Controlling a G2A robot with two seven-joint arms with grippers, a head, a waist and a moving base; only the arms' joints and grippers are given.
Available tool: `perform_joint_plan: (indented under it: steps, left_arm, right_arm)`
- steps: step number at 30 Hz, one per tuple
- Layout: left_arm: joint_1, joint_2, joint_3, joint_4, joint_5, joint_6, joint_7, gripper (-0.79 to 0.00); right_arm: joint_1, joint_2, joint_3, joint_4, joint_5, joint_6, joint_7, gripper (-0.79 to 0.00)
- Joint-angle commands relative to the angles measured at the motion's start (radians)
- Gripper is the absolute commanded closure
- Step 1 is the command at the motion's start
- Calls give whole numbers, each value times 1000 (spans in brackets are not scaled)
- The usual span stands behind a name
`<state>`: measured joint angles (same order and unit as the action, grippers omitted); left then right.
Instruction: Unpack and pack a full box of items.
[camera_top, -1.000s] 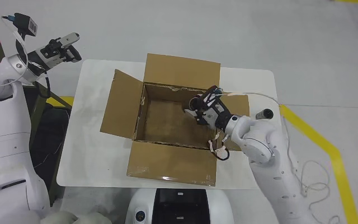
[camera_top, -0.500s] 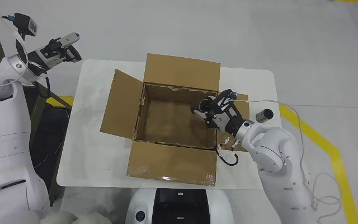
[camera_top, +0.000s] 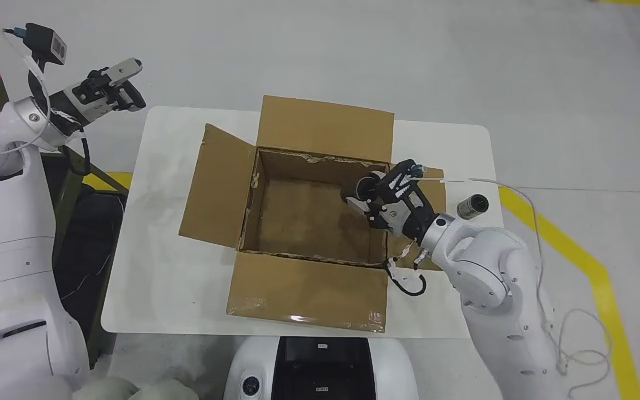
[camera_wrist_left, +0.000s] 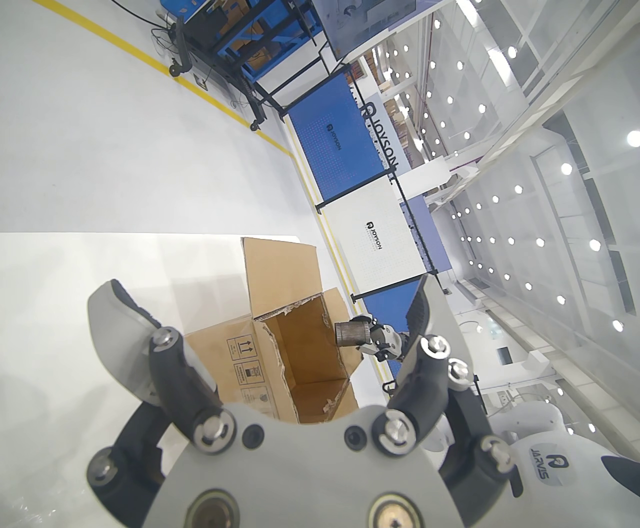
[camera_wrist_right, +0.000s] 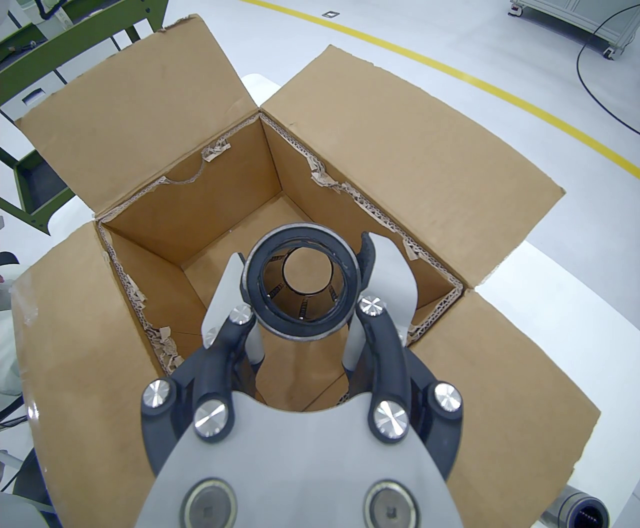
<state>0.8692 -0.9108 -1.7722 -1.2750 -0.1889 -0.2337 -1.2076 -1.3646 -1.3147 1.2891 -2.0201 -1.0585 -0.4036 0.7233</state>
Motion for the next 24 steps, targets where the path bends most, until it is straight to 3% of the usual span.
perform_joint_plan:
  steps: [1, 15, 24]
  left_arm:
    - [0, 0, 0, 0, 0, 0, 0, -785]
    - [0, 0, 0, 0, 0, 0, 0, -785]
    - [0, 0, 0, 0, 0, 0, 0, -785]
  right_arm:
    - [-17, 3, 12, -12, -8, 8, -15, 0]
    - [-346, 38, 263, -233, -35, 39, -140, 0]
    - [-522, 48, 452, -253, 5, 68, -225, 0]
